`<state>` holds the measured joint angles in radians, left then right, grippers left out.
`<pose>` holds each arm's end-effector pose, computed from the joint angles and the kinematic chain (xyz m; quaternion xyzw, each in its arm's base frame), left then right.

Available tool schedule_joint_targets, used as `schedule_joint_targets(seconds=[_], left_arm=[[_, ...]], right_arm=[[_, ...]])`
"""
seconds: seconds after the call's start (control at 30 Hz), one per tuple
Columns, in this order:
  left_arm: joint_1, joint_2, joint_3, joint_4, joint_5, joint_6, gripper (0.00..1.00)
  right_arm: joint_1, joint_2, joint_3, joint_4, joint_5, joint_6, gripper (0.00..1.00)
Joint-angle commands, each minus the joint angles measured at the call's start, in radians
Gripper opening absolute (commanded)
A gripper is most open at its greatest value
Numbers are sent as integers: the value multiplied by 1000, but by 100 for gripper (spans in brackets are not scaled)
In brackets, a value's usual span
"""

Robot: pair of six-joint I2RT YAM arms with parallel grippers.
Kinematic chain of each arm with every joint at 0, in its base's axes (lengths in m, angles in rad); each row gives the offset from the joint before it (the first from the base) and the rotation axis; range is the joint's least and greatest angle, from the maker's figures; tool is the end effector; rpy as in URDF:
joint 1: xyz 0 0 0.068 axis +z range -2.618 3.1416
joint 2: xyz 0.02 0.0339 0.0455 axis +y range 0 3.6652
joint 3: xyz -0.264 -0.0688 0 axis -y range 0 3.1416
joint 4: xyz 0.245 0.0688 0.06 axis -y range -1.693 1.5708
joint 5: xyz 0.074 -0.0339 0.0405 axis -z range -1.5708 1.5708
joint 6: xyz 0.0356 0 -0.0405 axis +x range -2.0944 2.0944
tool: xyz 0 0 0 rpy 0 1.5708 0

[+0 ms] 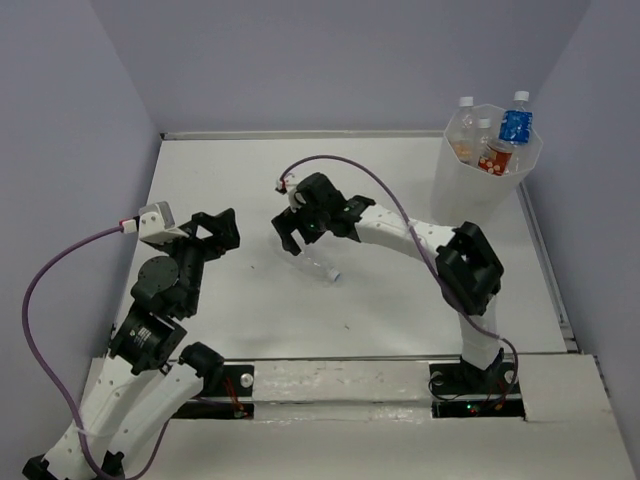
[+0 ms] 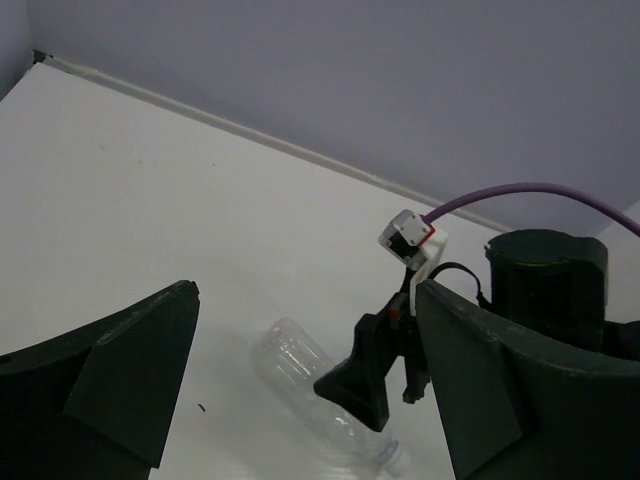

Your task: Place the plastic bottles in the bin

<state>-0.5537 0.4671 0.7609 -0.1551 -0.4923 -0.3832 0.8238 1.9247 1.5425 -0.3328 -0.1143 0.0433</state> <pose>0.0988 -0.0413 0.3753 -0.1290 0.6500 -0.1876 0.7251 0.2985 0.3284 0.2537 -0.3675 0.8310 0.2212 0.3541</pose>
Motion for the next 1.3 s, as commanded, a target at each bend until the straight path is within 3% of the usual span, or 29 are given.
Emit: schedule_joint_targets(seconds=[0.0,0.27,0.57,0.6,0.67,0.7,0.9,1.07,1.27], left_arm=[[11,21,-12,40,-16,7,99],[14,30,-12,45,12,15,99],[20,41,-14,49,31,17,99],[21,41,-15,48,31,18,99],[26,39,-15,48,31,18,99],[26,39,-15,48,31,18,99],[28,42,-17,49,41,18,99],[28,41,-18,52,54,17,99],[28,36,-20,57,70,15,99]], right_arm=[[29,141,229,-86,33,-74,100],[29,399,482,-221,48,-100,97],[29,418,574,-226,64,-98,74],[29,418,593,-229,64,-105,62],[29,404,602,-230,86,-103,18],[29,395,600,-230,94,-103,16],[14,240,570,-204,248,-117,19],[-112,-54,500,-86,365,-143,19],[-331,-382,248,301,532,-161,19]])
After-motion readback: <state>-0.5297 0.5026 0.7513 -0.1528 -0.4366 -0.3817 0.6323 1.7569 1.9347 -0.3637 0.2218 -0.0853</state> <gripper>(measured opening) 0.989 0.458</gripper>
